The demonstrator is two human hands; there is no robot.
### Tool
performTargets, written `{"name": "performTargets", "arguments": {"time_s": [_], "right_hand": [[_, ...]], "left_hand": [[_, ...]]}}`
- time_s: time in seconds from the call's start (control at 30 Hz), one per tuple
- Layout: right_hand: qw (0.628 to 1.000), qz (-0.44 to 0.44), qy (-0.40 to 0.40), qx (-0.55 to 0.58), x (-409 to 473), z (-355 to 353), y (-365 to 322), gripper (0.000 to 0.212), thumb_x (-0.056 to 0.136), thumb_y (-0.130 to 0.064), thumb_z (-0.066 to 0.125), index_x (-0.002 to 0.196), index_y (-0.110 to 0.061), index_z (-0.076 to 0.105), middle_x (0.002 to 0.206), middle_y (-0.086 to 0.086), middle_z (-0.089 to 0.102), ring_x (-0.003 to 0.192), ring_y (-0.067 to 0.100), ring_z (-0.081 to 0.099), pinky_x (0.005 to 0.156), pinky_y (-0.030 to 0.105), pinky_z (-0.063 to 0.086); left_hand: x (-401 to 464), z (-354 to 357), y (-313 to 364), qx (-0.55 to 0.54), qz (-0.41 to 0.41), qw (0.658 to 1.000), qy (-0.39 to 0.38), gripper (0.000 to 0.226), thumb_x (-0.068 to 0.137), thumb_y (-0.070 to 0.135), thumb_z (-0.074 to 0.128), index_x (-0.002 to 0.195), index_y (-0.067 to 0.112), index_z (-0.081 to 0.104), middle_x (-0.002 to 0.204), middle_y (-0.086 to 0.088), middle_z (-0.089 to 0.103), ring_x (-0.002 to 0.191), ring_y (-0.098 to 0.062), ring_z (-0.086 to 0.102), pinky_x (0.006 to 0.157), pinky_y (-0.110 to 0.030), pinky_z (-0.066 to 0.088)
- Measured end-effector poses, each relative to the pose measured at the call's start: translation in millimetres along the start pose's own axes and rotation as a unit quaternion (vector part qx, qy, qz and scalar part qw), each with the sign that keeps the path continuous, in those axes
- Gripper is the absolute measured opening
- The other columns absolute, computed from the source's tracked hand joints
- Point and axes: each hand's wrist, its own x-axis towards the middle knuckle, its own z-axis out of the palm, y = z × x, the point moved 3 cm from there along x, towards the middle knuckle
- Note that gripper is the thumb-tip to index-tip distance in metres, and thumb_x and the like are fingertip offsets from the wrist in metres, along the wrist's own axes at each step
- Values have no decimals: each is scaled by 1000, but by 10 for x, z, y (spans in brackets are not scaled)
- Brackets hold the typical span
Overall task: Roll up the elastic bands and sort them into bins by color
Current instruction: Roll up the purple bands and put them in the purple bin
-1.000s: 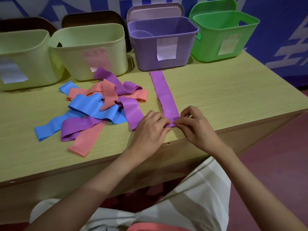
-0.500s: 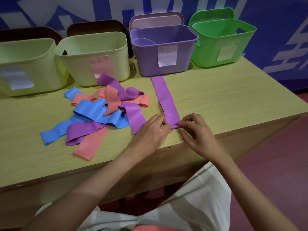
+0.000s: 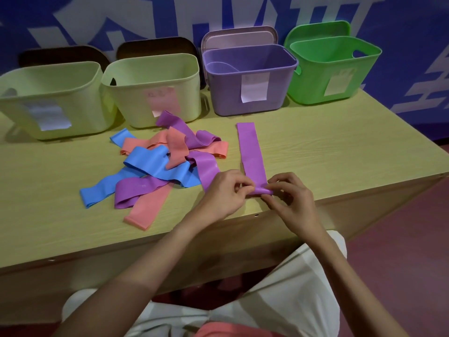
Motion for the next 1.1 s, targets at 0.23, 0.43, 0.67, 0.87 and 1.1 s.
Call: {"name": "performTargets", "arguments": {"time_s": [0.23, 0.43, 0.67, 0.87, 1.1], "right_hand": [[989, 40, 32, 138, -125, 37, -295, 19, 80, -10, 75, 96, -21, 73, 86, 1, 70, 71, 13, 55, 66, 18, 42], [994, -2, 63, 84, -133, 56, -391, 17, 82, -14, 73, 97, -21, 68, 87, -6, 65, 77, 12, 56, 69, 16, 42], [997, -39, 60, 23, -142, 36, -407, 14, 84, -20, 68, 98, -17, 68, 84, -17, 59, 78, 14, 50, 69, 17, 39], [996, -51, 63, 26, -122, 60, -433, 18, 87, -30, 63, 99, -17, 67, 89, -18, 60, 84, 15, 52, 70, 19, 41], [996, -40, 49, 57, -69, 73, -385, 22, 82, -34, 66, 100, -21, 66, 97, -12, 63, 92, 1, 52, 79, 13, 39]], "left_hand": [[-213, -210, -6, -160, -82, 984, -19, 10, 85, 6, 68, 92, 5, 75, 70, 14, 65, 61, 8, 56, 61, -8, 39], [-281, -259, 38, -195, -71, 978, 6, 14, 85, 6, 67, 84, 20, 69, 76, 2, 65, 69, -14, 56, 66, -22, 46], [-379, -265, 136, -85, -1, 994, 63, 14, 78, 16, 77, 90, 12, 70, 67, 11, 50, 60, -10, 45, 59, -22, 41], [-377, -209, 69, -82, 6, 992, 92, 5, 87, 12, 67, 91, 11, 70, 79, 7, 60, 69, -11, 52, 65, -19, 43], [-376, -178, 12, -157, -39, 982, 96, 12, 88, 11, 65, 86, 22, 68, 82, 4, 66, 73, -13, 59, 68, -30, 48]]}}
